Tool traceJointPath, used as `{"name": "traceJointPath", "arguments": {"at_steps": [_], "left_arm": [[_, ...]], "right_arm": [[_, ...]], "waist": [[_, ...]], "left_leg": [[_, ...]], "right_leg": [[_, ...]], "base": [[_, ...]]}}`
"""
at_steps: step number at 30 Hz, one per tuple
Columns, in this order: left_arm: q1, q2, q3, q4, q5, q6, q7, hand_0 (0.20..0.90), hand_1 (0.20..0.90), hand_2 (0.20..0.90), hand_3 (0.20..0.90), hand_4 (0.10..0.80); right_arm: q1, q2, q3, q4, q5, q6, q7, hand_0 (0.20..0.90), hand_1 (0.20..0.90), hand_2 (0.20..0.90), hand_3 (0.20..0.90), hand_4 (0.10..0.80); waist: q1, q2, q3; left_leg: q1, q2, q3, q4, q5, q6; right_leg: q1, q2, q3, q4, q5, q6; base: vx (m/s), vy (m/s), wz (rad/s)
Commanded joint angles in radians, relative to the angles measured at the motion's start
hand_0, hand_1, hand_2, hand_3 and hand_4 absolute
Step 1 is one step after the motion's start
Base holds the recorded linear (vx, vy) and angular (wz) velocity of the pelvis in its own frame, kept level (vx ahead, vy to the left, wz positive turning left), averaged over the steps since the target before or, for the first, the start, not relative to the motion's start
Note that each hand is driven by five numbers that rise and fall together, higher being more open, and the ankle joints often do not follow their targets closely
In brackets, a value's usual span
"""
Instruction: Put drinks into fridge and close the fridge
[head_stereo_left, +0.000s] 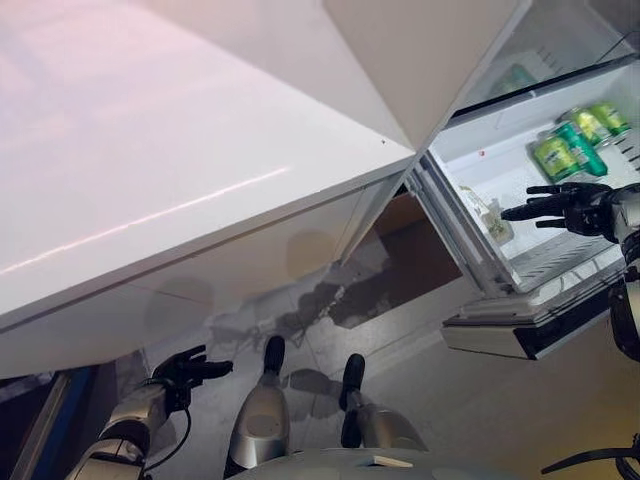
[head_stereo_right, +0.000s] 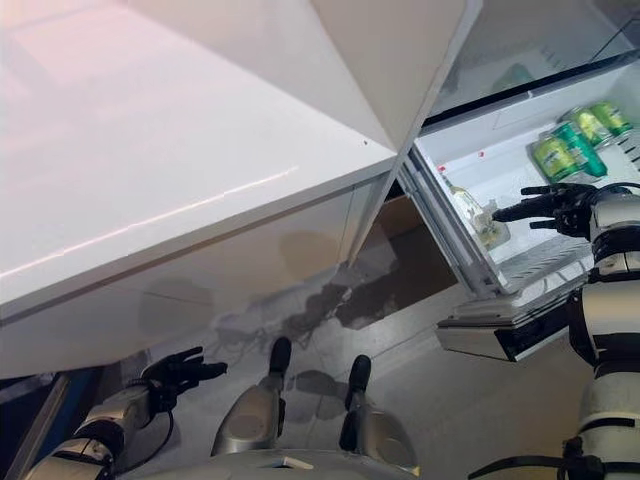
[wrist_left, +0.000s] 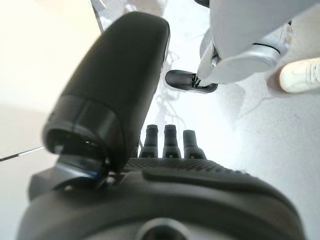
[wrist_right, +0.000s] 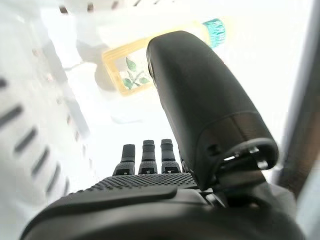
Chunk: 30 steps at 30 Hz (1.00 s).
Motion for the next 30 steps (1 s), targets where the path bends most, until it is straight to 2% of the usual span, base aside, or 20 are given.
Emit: {"name": "traceJointPath", "arguments": {"at_steps": [1, 3, 6, 8, 10, 12, 14, 17, 22, 24, 30], "left_arm": [[0.057, 0.014, -0.024, 0.062, 0.023, 0.007, -0.015, 0.9, 0.9, 0.9, 0.9, 0.8], [0.068, 0.002, -0.014, 0.062, 0.023, 0.013, -0.011, 0.9, 0.9, 0.9, 0.9, 0.8], [0.08, -0.024, -0.004, 0.071, 0.026, 0.009, -0.012, 0.9, 0.9, 0.9, 0.9, 0.8], [0.084, -0.039, 0.0, 0.082, 0.027, 0.003, -0.011, 0.9, 0.9, 0.9, 0.9, 0.8], [0.093, -0.055, 0.01, 0.093, 0.029, -0.008, -0.016, 0.9, 0.9, 0.9, 0.9, 0.8], [0.108, -0.075, 0.033, 0.101, 0.038, -0.019, -0.025, 0.9, 0.9, 0.9, 0.9, 0.8], [0.116, -0.083, 0.041, 0.102, 0.043, -0.024, -0.028, 0.9, 0.9, 0.9, 0.9, 0.8], [0.152, -0.112, 0.077, 0.099, 0.068, -0.041, -0.035, 0.9, 0.9, 0.9, 0.9, 0.8], [0.186, -0.129, 0.102, 0.095, 0.083, -0.066, -0.04, 0.9, 0.9, 0.9, 0.9, 0.8], [0.208, -0.145, 0.121, 0.095, 0.088, -0.082, -0.046, 0.9, 0.9, 0.9, 0.9, 0.8], [0.232, -0.154, 0.13, 0.1, 0.111, -0.091, -0.056, 0.9, 0.9, 0.9, 0.9, 0.8]], "right_arm": [[0.032, -0.159, 0.045, -0.186, 0.064, -0.114, -0.176, 0.9, 0.9, 0.9, 0.9, 0.8], [0.083, -0.174, -0.009, -0.368, 0.093, -0.115, -0.304, 0.9, 0.9, 0.9, 0.9, 0.8], [0.14, -0.177, -0.111, -0.55, 0.107, -0.174, -0.463, 0.9, 0.9, 0.9, 0.9, 0.8], [0.177, -0.165, -0.175, -0.649, 0.092, -0.194, -0.529, 0.9, 0.9, 0.9, 0.9, 0.8], [0.24, -0.151, -0.252, -0.75, 0.081, -0.262, -0.593, 0.9, 0.9, 0.9, 0.9, 0.8], [0.339, -0.133, -0.356, -0.902, 0.086, -0.287, -0.636, 0.9, 0.9, 0.9, 0.9, 0.8], [0.405, -0.119, -0.416, -0.965, 0.086, -0.313, -0.658, 0.9, 0.9, 0.9, 0.9, 0.8], [0.63, -0.046, -0.6, -1.127, 0.085, -0.407, -0.725, 0.9, 0.9, 0.9, 0.9, 0.8], [0.867, 0.081, -0.759, -1.217, 0.077, -0.499, -0.804, 0.9, 0.9, 0.9, 0.9, 0.8], [0.982, 0.172, -0.861, -1.202, 0.124, -0.558, -0.902, 0.9, 0.9, 0.9, 0.9, 0.8], [1.106, 0.305, -0.947, -1.062, 0.238, -0.622, -0.976, 0.9, 0.9, 0.9, 0.9, 0.8]], "waist": [[-0.035, -0.001, -0.176], [-0.055, 0.005, -0.195], [-0.079, 0.019, -0.213], [-0.09, 0.027, -0.221], [-0.106, 0.035, -0.23], [-0.132, 0.043, -0.241], [-0.142, 0.045, -0.245], [-0.179, 0.058, -0.252], [-0.205, 0.067, -0.246], [-0.23, 0.077, -0.237], [-0.251, 0.084, -0.227]], "left_leg": [[0.025, -0.055, -0.012, 0.012, -0.113, 0.05], [0.043, -0.057, -0.01, 0.01, -0.12, 0.051], [0.059, -0.058, -0.007, 0.01, -0.128, 0.054], [0.069, -0.058, -0.004, 0.01, -0.133, 0.056], [0.08, -0.058, 0.001, 0.009, -0.138, 0.057], [0.089, -0.057, 0.008, 0.007, -0.143, 0.058], [0.093, -0.056, 0.014, 0.007, -0.147, 0.058], [0.108, -0.055, 0.026, 0.009, -0.157, 0.064], [0.124, -0.055, 0.036, 0.019, -0.168, 0.072], [0.135, -0.059, 0.048, 0.051, -0.189, 0.081], [0.153, -0.065, 0.057, 0.08, -0.211, 0.091]], "right_leg": [[0.012, 0.028, 0.006, 0.031, -0.047, 0.025], [0.026, 0.028, 0.012, 0.029, -0.051, 0.026], [0.04, 0.029, 0.023, 0.028, -0.056, 0.026], [0.048, 0.029, 0.029, 0.026, -0.059, 0.027], [0.056, 0.029, 0.036, 0.024, -0.061, 0.029], [0.062, 0.029, 0.047, 0.022, -0.064, 0.029], [0.064, 0.029, 0.051, 0.024, -0.067, 0.029], [0.068, 0.03, 0.065, 0.042, -0.083, 0.024], [0.069, 0.025, 0.077, 0.089, -0.11, 0.02], [0.072, 0.02, 0.083, 0.121, -0.124, 0.018], [0.085, 0.019, 0.089, 0.147, -0.139, 0.018]], "base": [[0.021, 0.067, -0.08], [0.023, 0.077, -0.07], [0.0, 0.079, -0.04], [-0.001, 0.084, -0.07], [0.0, 0.071, -0.05], [-0.003, 0.059, -0.07], [-0.01, 0.037, -0.12], [-0.013, 0.035, -0.05], [-0.016, 0.023, -0.09], [0.053, 0.036, -0.14], [0.058, 0.012, -0.07]]}}
